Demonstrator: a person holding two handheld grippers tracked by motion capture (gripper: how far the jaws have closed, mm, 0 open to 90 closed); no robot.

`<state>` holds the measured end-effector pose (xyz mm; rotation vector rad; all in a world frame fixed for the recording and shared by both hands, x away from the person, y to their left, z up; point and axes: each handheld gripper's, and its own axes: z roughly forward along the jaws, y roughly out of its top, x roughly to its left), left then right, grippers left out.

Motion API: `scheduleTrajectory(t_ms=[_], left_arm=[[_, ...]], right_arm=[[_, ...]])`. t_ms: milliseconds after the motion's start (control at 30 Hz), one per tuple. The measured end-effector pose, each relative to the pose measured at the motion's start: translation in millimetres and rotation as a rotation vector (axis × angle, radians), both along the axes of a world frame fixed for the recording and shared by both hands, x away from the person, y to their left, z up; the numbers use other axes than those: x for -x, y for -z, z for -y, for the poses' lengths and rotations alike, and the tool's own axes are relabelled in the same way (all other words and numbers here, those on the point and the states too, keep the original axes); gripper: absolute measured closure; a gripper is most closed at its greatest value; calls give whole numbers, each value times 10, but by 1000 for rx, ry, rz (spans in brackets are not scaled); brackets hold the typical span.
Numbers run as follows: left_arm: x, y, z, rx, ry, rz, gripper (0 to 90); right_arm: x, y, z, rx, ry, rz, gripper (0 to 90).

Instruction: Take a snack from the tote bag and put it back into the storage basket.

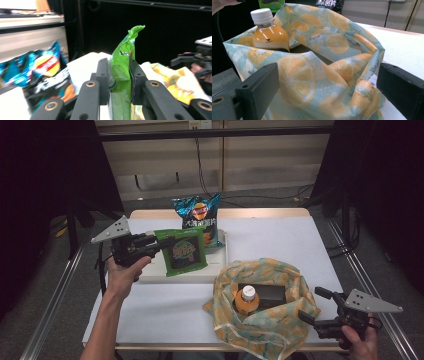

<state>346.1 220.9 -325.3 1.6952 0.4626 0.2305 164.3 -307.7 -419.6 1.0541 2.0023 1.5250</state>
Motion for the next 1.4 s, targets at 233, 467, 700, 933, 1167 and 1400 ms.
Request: scheduleTrajectory(t_ms=[233,467,700,933,1167,1400], left_arm=[[-99,110,-257,9,-44,-39,745],[-197,198,-429,-18,-80,-53,745],[-321,289,-587,-24,-99,-77,745],[-449,345,-661,-31,-115,-92,743],[-591,404,-743,-60,-146,-80,744],[-698,463,-709,-93,-151,-84,744]], right_arm=[[-2,6,21,-10,-14,-8,43],[-15,18,25,-4,-17,-18,45],[-14,11,52,-10,-13,-19,45],[-23,14,49,-6,-17,-16,46],[-17,31,76,-12,-5,-24,46],[-23,44,76,-12,-13,-26,46]])
